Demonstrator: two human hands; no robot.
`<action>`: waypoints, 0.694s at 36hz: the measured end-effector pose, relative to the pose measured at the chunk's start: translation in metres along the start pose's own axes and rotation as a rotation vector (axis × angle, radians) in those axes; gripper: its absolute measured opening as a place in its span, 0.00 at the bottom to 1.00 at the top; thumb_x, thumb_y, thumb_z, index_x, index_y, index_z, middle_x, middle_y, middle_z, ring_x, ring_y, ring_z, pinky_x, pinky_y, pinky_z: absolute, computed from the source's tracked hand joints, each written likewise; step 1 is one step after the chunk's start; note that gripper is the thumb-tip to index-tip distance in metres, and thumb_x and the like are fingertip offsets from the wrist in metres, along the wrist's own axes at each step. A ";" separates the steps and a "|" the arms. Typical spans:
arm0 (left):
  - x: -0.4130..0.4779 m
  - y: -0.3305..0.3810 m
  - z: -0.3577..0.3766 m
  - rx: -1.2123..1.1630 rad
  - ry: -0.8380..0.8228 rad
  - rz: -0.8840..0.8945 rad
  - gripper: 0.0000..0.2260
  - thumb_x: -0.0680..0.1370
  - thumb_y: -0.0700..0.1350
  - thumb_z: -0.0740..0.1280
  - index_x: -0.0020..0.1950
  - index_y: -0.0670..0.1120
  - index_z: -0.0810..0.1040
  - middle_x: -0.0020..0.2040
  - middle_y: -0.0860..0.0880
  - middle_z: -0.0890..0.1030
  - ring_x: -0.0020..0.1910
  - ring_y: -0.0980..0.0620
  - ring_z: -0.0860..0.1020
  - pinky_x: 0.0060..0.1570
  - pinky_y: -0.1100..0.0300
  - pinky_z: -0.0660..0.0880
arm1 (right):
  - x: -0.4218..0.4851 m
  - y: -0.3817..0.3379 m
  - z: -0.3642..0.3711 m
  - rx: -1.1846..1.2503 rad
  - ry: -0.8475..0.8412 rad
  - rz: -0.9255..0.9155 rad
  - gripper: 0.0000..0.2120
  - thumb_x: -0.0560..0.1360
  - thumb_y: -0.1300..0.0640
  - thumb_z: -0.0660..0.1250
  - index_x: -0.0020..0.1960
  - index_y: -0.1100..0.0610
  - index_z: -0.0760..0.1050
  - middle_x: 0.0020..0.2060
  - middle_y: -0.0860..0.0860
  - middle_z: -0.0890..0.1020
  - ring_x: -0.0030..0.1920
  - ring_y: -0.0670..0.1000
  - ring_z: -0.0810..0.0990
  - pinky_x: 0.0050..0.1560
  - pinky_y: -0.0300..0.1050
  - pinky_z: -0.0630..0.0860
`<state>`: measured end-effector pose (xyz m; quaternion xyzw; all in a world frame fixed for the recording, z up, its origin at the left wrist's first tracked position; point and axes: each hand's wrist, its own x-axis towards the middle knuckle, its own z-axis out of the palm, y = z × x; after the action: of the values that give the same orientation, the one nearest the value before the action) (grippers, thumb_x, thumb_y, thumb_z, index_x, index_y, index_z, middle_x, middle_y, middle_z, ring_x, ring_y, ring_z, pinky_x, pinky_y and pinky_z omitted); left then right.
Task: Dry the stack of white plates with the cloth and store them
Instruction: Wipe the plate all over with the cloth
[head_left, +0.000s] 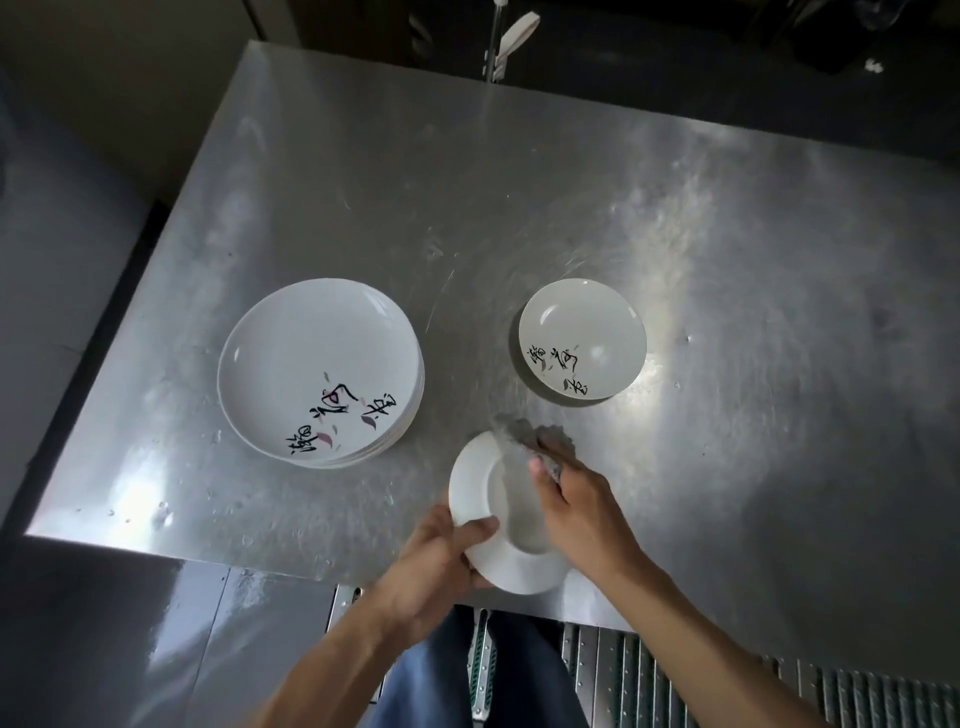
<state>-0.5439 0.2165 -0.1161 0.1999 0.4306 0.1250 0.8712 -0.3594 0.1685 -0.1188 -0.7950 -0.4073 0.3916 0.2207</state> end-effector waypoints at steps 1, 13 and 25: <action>0.000 0.000 -0.001 -0.018 -0.006 -0.023 0.26 0.74 0.45 0.74 0.71 0.41 0.74 0.65 0.36 0.80 0.65 0.33 0.78 0.62 0.32 0.76 | -0.002 -0.001 0.000 0.044 0.012 0.023 0.21 0.83 0.42 0.55 0.74 0.43 0.68 0.69 0.45 0.76 0.69 0.48 0.74 0.64 0.36 0.68; 0.008 0.018 -0.011 0.110 0.048 -0.058 0.24 0.73 0.38 0.73 0.68 0.37 0.75 0.56 0.36 0.81 0.52 0.40 0.78 0.41 0.52 0.81 | 0.000 -0.008 0.005 -0.265 -0.097 -0.226 0.21 0.85 0.48 0.54 0.77 0.49 0.68 0.77 0.48 0.66 0.76 0.50 0.65 0.74 0.46 0.66; 0.012 0.005 0.002 -0.091 0.087 0.053 0.29 0.71 0.31 0.72 0.71 0.40 0.73 0.63 0.33 0.80 0.60 0.34 0.78 0.58 0.40 0.76 | 0.004 -0.014 -0.005 -0.209 -0.038 -0.029 0.22 0.86 0.49 0.52 0.79 0.50 0.64 0.79 0.48 0.61 0.79 0.51 0.61 0.77 0.45 0.59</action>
<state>-0.5356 0.2256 -0.1214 0.1659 0.4565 0.1760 0.8562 -0.3613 0.1795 -0.1081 -0.8002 -0.4615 0.3588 0.1342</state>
